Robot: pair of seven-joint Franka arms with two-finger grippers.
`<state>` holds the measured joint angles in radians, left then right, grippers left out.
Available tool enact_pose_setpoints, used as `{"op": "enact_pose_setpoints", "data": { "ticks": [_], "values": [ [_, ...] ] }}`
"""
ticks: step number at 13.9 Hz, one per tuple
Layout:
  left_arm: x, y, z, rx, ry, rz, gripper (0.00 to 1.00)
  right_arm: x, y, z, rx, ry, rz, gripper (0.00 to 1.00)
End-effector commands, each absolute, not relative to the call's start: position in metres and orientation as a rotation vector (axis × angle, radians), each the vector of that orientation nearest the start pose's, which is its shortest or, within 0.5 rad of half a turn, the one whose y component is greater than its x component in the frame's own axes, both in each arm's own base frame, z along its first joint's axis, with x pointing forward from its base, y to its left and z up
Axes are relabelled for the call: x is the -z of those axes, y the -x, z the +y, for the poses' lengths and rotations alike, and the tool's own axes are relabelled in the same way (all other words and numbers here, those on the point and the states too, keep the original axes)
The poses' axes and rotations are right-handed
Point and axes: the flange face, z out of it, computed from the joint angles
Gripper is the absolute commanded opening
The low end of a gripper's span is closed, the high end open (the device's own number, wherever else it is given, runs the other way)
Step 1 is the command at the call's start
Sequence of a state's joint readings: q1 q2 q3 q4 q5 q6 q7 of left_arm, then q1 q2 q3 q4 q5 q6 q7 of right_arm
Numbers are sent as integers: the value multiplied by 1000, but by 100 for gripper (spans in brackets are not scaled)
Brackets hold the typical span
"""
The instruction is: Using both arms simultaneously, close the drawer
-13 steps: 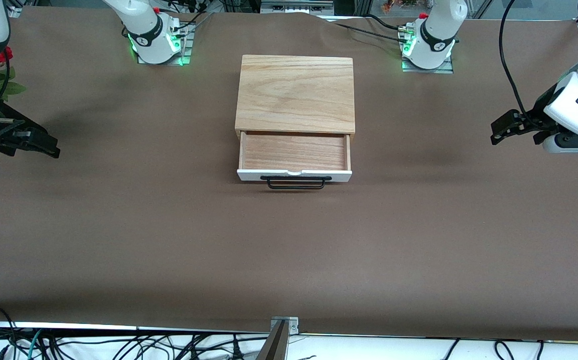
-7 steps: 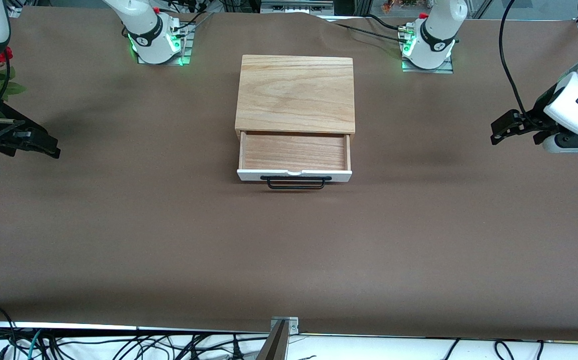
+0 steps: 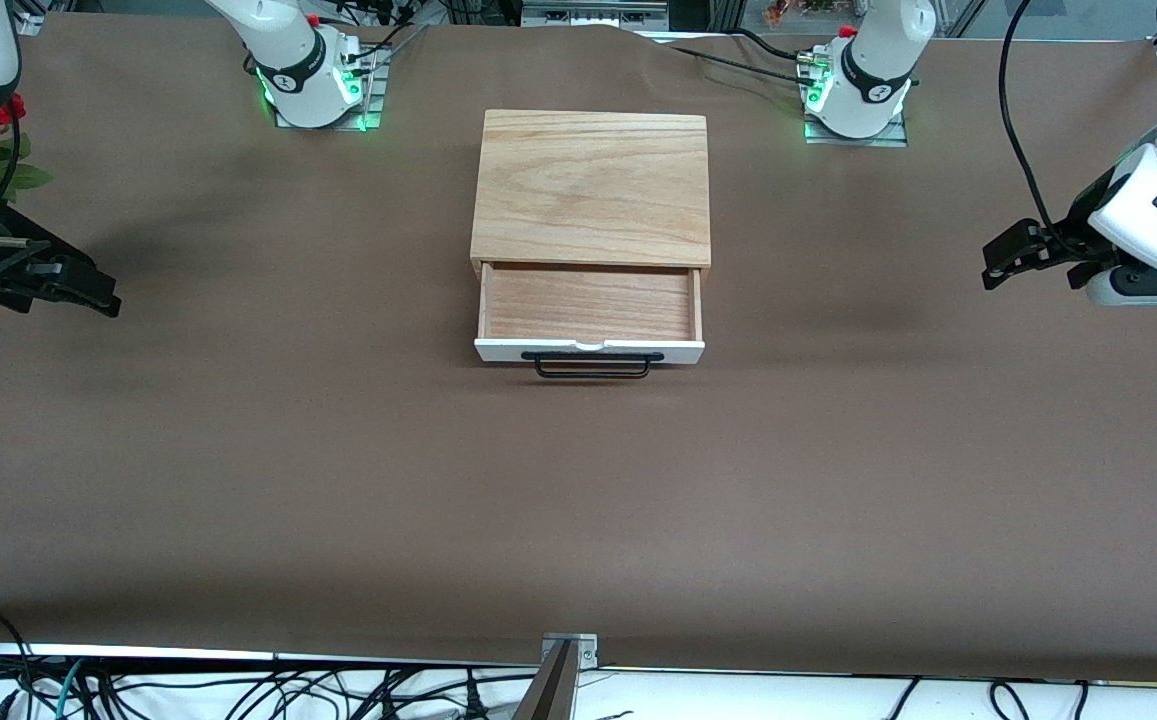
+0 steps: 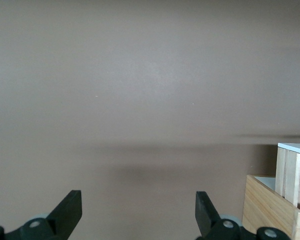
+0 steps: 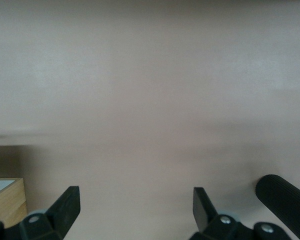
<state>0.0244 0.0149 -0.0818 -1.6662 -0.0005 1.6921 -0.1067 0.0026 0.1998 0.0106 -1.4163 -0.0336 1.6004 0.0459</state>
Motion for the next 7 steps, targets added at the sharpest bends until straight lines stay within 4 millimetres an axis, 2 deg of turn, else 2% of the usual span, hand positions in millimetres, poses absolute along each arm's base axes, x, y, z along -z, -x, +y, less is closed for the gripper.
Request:
{"op": "enact_pose_setpoints", "data": {
  "ticks": [1,7],
  "values": [
    [-589,-562,-34,28,3150,-71,100,-586,-618,4,-9,3151,77,100],
    [-588,-560,-33,11,3148,-61,100,-585,-618,4,-14,3151,77,100]
  ]
}}
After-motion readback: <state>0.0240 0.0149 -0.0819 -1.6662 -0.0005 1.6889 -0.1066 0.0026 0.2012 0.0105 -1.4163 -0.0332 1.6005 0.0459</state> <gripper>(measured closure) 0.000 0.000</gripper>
